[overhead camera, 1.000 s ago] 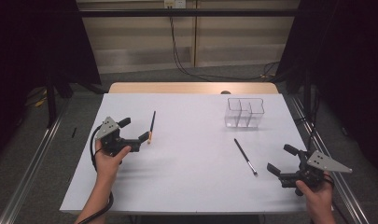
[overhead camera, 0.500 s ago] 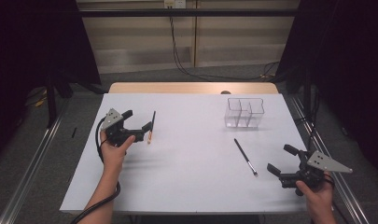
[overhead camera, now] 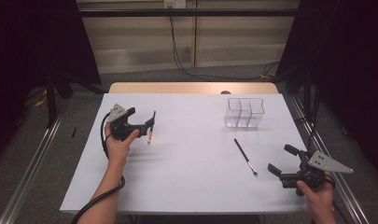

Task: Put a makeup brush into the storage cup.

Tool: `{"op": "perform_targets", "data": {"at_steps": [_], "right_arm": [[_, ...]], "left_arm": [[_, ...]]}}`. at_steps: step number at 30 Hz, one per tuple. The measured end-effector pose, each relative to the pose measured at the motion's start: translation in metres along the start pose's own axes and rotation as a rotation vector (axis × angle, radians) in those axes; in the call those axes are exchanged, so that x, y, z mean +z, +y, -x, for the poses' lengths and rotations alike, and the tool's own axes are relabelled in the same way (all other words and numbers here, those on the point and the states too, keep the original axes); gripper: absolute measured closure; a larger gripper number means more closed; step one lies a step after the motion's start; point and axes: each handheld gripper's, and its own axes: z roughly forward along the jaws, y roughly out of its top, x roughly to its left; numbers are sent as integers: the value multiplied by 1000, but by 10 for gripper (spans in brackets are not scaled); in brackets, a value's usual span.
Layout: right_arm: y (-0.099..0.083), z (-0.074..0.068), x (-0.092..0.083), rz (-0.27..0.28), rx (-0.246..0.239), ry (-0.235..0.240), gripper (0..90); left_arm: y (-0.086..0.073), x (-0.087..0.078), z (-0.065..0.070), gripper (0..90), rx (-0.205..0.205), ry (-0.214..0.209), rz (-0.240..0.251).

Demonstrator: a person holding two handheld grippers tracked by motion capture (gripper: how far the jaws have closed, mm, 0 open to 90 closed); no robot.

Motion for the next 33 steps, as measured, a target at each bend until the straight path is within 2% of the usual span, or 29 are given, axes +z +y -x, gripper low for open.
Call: {"op": "perform_targets", "data": {"at_steps": [3, 4, 5, 6, 8, 10, 12, 13, 14, 15, 17, 19, 21, 22, 24, 25, 29, 30, 31, 33], "right_arm": [[0, 0, 0, 1, -1, 2, 0], [0, 0, 0, 1, -1, 2, 0], [0, 0, 0, 1, -1, 1, 0], [0, 0, 0, 1, -1, 1, 0], [0, 0, 0, -1, -1, 3, 0], [0, 0, 0, -3, -2, 4, 0], [0, -1, 0, -4, -3, 5, 0], [0, -1, 0, -4, -3, 4, 0], [0, -1, 0, -4, -3, 4, 0], [0, -1, 0, -6, -6, 5, 0], [0, -1, 0, -6, -6, 5, 0], [0, -1, 0, -7, -6, 5, 0], [0, -1, 0, -6, -6, 5, 0], [0, -1, 0, -7, -7, 4, 0], [0, -1, 0, -7, -5, 4, 0], [0, -1, 0, -7, -6, 4, 0], [0, 0, 0, -9, -8, 5, 0], [0, 0, 1, -10, -8, 6, 0], [0, 0, 1, -10, -8, 6, 0], [0, 0, 1, -12, -7, 4, 0]], "left_arm": [[0, 6, -1, 0, 11, -1, -41], [0, 6, -1, 0, 11, -1, -41], [1, 8, -1, 0, 8, 1, -64], [1, 8, -1, 0, 8, 1, -64], [2, 11, -3, 0, -9, 7, -108], [2, 12, -3, 0, -15, 9, -121], [4, 14, -5, 0, -24, 15, -163], [4, 15, -6, 0, -22, 18, -205], [4, 15, -6, 0, -22, 18, -205], [6, 17, -7, 0, -26, 31, -252], [7, 19, -7, 0, -35, 39, -270], [10, 21, -9, 0, -37, 46, -321], [11, 23, -9, 0, -46, 53, -333], [12, 24, -11, 0, -42, 54, -356], [14, 27, -12, 0, -61, 64, -384], [15, 29, -14, 0, -72, 66, -427], [17, 33, -14, 0, -95, 73, -465], [17, 36, -14, 0, -106, 78, -505], [17, 36, -14, 0, -106, 78, -505], [19, 40, -15, 0, -131, 83, -556]]}}
